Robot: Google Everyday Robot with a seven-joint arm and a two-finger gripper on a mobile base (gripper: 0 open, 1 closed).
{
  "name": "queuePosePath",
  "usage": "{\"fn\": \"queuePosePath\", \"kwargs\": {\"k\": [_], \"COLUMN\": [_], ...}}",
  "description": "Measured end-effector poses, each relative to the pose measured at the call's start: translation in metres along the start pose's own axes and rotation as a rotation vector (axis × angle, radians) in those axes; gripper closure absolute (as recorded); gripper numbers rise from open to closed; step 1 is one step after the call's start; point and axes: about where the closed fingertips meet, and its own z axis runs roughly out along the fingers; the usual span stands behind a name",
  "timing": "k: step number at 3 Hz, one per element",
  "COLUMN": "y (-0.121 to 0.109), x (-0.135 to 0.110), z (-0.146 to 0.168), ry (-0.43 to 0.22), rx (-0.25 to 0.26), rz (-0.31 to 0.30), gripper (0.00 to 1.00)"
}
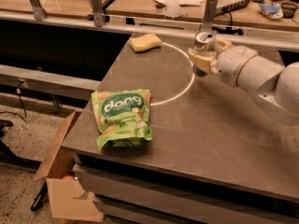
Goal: Knock redbull can over
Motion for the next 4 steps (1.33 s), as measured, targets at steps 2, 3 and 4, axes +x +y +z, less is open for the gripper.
{"fn": "queuePosePath", "kwargs": {"k": [2, 3, 4], "y": [0.001, 0.002, 0.007], "x": [-0.06, -0.059, -0.059], "z": [-0.003, -0.002, -0.001], "ry": [-0.123, -0.118, -0.076], "rx": [-0.038, -0.043, -0.111], "rz": [-0.263, -0.257, -0.334], "gripper": [1.0, 1.0, 1.0]}}
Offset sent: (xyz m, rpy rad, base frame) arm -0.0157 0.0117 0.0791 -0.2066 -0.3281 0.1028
